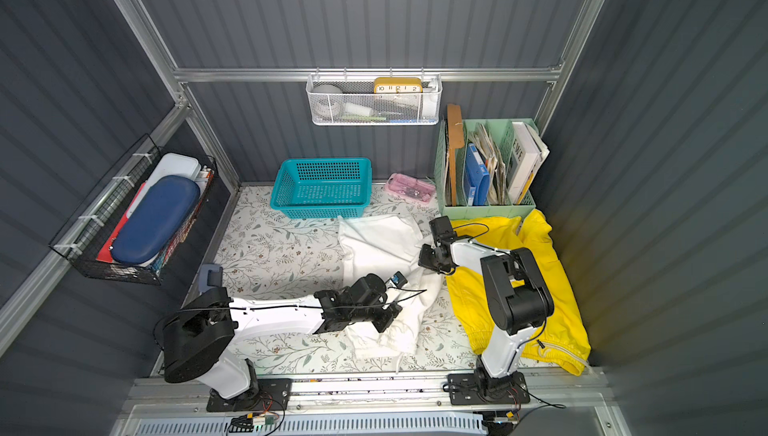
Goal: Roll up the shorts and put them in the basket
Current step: Fold the shorts at the center of the board.
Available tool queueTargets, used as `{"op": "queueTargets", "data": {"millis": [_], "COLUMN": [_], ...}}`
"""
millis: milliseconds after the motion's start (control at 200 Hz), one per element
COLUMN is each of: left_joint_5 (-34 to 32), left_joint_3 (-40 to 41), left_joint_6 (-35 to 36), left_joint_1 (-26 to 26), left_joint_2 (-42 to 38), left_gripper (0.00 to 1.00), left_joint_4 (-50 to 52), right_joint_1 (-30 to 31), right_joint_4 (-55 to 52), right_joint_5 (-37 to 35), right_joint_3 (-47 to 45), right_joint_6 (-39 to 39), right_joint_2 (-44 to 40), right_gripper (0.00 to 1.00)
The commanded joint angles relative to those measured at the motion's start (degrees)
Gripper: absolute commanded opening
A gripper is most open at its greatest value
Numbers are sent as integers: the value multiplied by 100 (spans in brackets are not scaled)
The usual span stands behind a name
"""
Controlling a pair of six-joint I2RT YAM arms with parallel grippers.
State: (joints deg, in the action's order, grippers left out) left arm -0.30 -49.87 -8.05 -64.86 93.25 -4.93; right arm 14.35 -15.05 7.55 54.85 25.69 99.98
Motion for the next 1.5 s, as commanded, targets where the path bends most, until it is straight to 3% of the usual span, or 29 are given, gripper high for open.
{"op": "queueTargets", "data": {"millis": [0,185,370,790,1011,1376,1496], "left_joint_5": [160,-89,-258,-1136,-1586,-1728,-1865], "left_joint_3": [-14,212,365,1089,1269,1631,1763], "left_joint_6": [47,-64,-215,-926,-1203,-2171,-2498], "left_joint_1": [-9,-9,-9,-9,-9,-9,-9], "left_joint_2": [-127,-470,-664,-1240,-1575,-2029,-2266], "left_gripper": [0,0,0,0,0,0,8], "left_joint_4": [-78,-96,-61,-169,-34,547,839], "right_joint_1": [-3,46,267,1039,1421,1792,1867], "right_joint_4": [-119,119,-479,-1070,-1325,-1572,-1589], "right_joint_5": [-184,157,437,895,1240,1784,1834], "right_joint_3": [-148,334,1794,3962,4503,5151,5287], "right_joint_6": [-66,-346,-717,-1283,-1434,-1474,-1447], "right_joint_2": [-436,-774,-253,846,1317,2164,2378], "right_gripper": [0,0,0,0,0,0,0]}}
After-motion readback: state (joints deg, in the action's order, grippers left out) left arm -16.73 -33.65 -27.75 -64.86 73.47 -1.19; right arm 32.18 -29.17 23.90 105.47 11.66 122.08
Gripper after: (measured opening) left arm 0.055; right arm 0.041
